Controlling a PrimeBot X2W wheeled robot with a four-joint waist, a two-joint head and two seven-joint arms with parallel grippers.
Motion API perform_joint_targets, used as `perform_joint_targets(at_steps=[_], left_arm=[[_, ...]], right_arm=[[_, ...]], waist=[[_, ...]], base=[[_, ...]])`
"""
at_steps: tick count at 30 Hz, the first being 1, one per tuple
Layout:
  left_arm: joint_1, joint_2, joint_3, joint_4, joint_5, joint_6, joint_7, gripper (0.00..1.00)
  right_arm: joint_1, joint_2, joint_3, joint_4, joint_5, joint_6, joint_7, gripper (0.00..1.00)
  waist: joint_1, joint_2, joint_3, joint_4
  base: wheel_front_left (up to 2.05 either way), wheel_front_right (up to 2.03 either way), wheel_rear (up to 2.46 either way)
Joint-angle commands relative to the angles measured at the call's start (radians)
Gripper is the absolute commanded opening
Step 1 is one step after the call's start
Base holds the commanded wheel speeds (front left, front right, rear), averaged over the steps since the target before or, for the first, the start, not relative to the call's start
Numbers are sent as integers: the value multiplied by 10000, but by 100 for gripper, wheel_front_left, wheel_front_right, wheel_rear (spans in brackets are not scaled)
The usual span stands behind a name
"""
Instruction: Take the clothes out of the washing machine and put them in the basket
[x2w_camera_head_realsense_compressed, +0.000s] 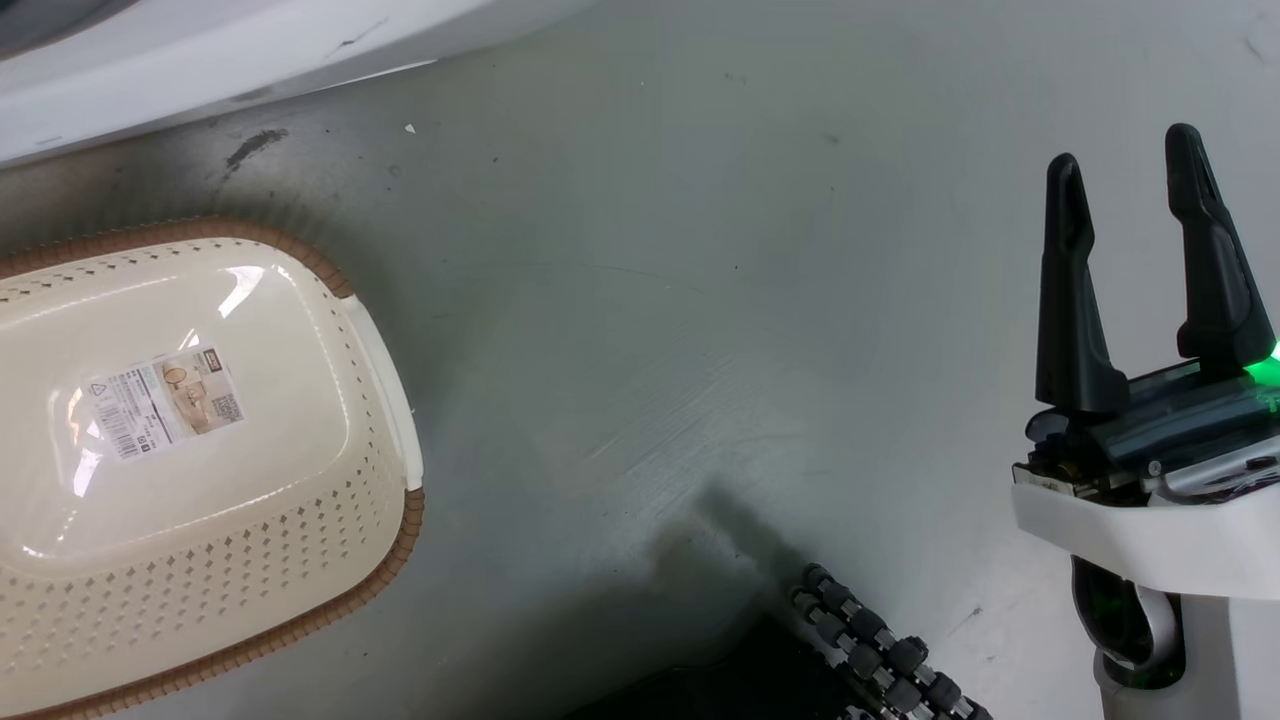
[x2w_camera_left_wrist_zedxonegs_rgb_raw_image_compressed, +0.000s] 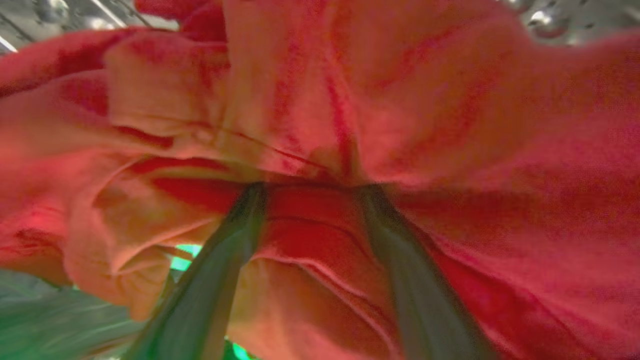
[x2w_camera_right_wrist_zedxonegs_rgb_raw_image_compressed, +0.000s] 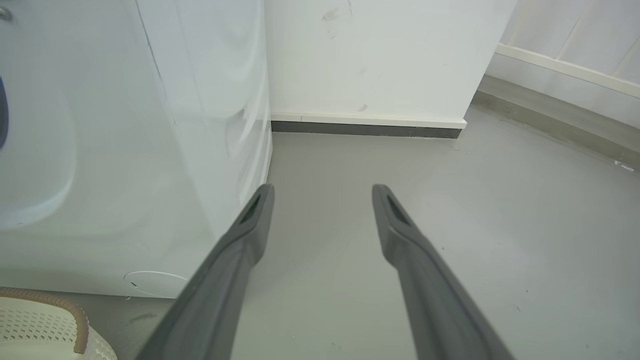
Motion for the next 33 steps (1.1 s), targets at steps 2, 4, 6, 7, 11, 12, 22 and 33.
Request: perform_joint_targets(at_steps=[2,4,6,7,11,12,22,33], left_arm=[[41,76,-150,-45,124,22,-7,100],[47,90,-156,-31,96,49,21,100],[75,116,-268,-41,161,15,86,100],[90,129,-317,-60,159,-12,92,100],[227,224,-449,-101,89,-131,21,0],[259,260,-479,-157,83,-154,-97,0],[1411,130,-708,-508,-362,-307,-2938,0],[3451,-665,-925,-211,-856,-319,-7054,0]], right_arm=[[-176,10,10,-72,40,-6,-21,100],[-188,8,18,-72,53,-6,-21,100],[-206,8,22,-58,67,-6,-21,100],[-217,8,21,-47,75,-6,-21,100],[-262,8,26,18,74,-6,-21,100],[-254,8,27,35,63,-6,-21,100],[19,7,-86,185,-255,-6,-21,100],[496,9,-256,349,-893,-6,-21,100]], waist=[[-1,0,54,-20],[-1,0,65,-26],[-1,0,72,-21],[-1,0,72,-19],[-1,0,3,-5],[-1,0,-36,-6],[-1,0,-1067,347],[-1,0,-2623,1131]], base=[[0,0,0],[0,0,0],[0,0,0],[0,0,0],[0,0,0],[0,0,0],[0,0,0],[0,0,0]])
